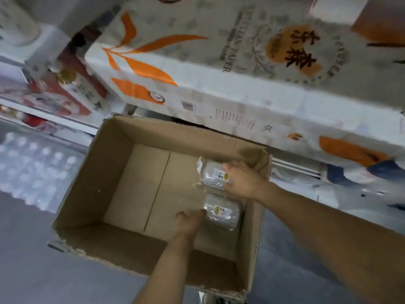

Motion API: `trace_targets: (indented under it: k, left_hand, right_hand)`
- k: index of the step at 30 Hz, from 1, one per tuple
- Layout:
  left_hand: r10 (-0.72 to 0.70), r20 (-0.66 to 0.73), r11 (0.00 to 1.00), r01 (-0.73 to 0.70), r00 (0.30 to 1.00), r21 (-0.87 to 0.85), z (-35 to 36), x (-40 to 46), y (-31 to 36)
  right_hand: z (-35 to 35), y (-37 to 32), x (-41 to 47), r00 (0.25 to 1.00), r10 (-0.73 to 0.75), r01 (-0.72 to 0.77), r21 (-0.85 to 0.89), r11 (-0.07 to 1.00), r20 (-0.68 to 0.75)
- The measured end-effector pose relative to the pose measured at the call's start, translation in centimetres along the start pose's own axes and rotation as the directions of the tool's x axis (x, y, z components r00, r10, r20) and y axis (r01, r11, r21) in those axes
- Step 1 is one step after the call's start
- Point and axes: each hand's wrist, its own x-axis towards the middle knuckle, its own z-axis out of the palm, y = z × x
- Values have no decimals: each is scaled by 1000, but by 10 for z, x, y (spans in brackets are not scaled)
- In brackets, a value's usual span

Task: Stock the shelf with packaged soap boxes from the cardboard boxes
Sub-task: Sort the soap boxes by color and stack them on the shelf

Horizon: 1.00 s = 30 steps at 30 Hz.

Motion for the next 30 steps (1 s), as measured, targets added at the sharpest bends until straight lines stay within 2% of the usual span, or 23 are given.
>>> trace_targets:
  k: [3, 6, 10, 12, 15, 17, 19, 23, 25, 28, 30]
  left_hand:
    - [-176, 49, 976, 181, 983, -118, 21, 27, -17]
    - [-221, 205, 919, 274, 953, -282, 37, 46, -28]
    - [-207, 194, 844, 276, 959, -460, 47, 71, -30]
    - [-197, 166, 829, 255, 966, -498, 44, 75, -26]
    - [-178, 145, 856, 226, 973, -465, 27, 81, -24]
    - [-146, 129, 877, 189, 981, -441, 13, 78, -19]
    - [-95, 97, 900, 127, 991, -417, 0, 75, -15]
    - [70, 95, 937, -33, 993, -347, -22, 53, -6]
    - [174, 90, 936, -136, 981, -326, -37, 33, 2]
    - [370, 74, 893, -332, 926, -305, -64, -5, 18]
    - [429, 72, 865, -387, 900, -318, -78, -37, 29]
  right_hand:
    - [20, 5, 39, 1000, 24, -24, 11, 1000, -4]
    - [37, 6, 67, 997, 69, -70, 24, 997, 32]
    - [53, 6, 83, 991, 128, -125, -97, 987, 32]
    - [54, 4, 82, 990, 133, -127, -112, 986, 52]
    - [53, 9, 80, 977, 194, -198, 36, 980, 92]
    - [49, 11, 74, 960, 242, -272, 269, 924, 139]
    - [46, 8, 64, 961, 210, -269, 438, 858, 180]
    - [41, -8, 37, 971, 196, -238, 555, 797, 135]
    - [34, -16, 19, 974, 199, -223, 655, 722, 112]
    - [11, -27, -18, 980, 198, -144, 803, 579, 33]
    - [-13, -34, -44, 979, 199, -75, 838, 540, -41]
